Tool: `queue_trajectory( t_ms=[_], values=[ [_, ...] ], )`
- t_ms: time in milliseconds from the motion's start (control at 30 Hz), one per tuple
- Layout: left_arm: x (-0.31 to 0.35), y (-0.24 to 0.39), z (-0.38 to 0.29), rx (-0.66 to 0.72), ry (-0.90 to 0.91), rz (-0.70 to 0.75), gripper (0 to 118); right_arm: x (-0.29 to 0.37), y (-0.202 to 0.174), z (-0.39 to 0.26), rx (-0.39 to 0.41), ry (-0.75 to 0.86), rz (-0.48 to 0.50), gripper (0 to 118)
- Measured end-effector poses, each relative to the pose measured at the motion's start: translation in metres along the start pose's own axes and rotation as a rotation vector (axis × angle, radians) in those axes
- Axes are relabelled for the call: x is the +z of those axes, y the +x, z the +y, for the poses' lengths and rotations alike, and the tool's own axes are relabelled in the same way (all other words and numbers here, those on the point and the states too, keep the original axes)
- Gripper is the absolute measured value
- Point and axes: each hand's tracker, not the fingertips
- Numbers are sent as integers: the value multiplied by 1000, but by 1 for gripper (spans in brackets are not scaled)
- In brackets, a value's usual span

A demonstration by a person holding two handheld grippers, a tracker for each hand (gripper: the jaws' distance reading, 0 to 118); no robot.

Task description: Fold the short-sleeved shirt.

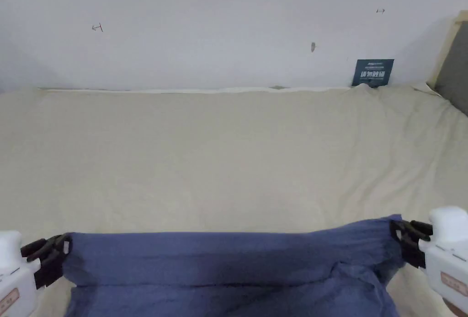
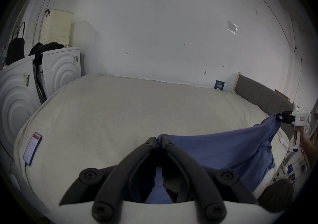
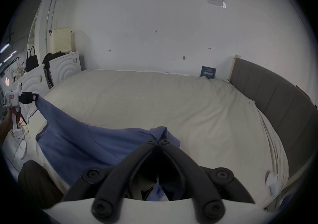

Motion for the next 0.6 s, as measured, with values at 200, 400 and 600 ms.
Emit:
queue_trajectory(
  t_ms=[200,400,600],
  values=[
    [33,1,-65,24,-76,30,6,24,-13,-82,-63,-60,-17,0],
    [29,-9,-130,-9,-180,85,6,16,-19,-129,-70,-195,16,1],
    [27,-7,-153,-4,-234,145,117,33,-37,-124,-29,-206,-100,116]
  ],
)
